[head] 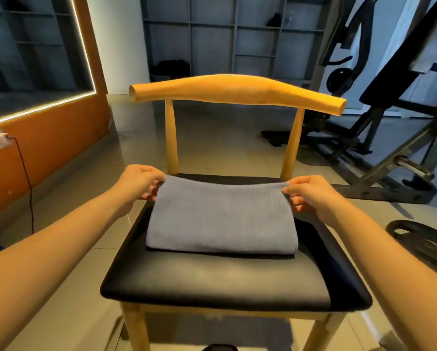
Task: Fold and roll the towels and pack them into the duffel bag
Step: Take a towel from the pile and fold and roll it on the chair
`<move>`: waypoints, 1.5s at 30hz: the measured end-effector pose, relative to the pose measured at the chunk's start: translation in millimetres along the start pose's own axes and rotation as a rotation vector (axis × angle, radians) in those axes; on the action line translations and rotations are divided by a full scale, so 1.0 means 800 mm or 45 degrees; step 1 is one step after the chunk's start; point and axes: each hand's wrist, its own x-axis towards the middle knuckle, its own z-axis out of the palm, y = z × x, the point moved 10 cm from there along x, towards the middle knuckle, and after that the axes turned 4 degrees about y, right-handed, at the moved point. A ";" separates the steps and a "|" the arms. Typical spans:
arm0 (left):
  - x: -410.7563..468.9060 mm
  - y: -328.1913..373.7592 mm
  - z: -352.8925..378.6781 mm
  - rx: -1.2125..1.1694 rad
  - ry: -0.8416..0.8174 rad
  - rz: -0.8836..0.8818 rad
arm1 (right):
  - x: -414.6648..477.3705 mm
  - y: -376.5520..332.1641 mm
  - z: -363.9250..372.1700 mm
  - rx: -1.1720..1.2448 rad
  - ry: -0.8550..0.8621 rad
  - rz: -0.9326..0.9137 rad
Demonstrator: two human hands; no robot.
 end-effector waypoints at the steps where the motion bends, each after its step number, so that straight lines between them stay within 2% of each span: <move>1: 0.008 -0.010 0.009 0.064 -0.018 -0.044 | 0.012 0.009 0.008 -0.035 -0.001 0.036; 6: 0.026 -0.049 0.037 0.325 -0.078 -0.163 | 0.039 0.045 0.030 -0.263 0.036 0.124; 12: 0.036 -0.065 0.040 0.388 -0.012 -0.143 | 0.050 0.053 0.032 -0.375 0.054 0.100; 14: 0.039 -0.064 0.043 0.442 -0.009 -0.122 | 0.054 0.049 0.036 -0.471 0.040 0.052; 17: 0.044 -0.063 0.044 0.625 -0.037 -0.120 | 0.065 0.030 0.044 -0.733 0.050 -0.155; 20: 0.039 -0.072 0.048 0.828 -0.216 -0.209 | 0.070 0.016 0.072 -0.894 -0.140 -0.258; 23: 0.023 -0.076 0.057 0.958 -0.436 -0.287 | 0.072 0.020 0.095 -0.968 -0.365 -0.166; 27: 0.019 -0.058 0.062 0.920 -0.490 -0.289 | 0.068 0.025 0.093 -0.911 -0.452 -0.038; 31: 0.045 -0.026 0.059 0.825 -0.413 -0.204 | 0.027 0.036 0.078 -0.377 -0.544 0.157; 33: 0.064 0.009 0.063 0.747 -0.292 -0.056 | -0.010 0.046 0.078 -0.151 -0.648 0.274; 36: 0.078 0.067 0.085 0.675 -0.075 0.274 | -0.068 0.072 0.085 -0.038 -0.792 0.415; 39: 0.053 0.095 0.123 0.933 0.044 0.562 | -0.092 0.085 0.077 -0.099 -0.656 0.385; 42: -0.014 0.086 0.166 0.892 -0.135 0.659 | -0.097 0.078 0.062 -0.186 -0.450 0.278; 45: -0.099 0.056 0.180 0.715 -0.459 0.575 | -0.099 0.072 0.051 -0.338 -0.340 0.197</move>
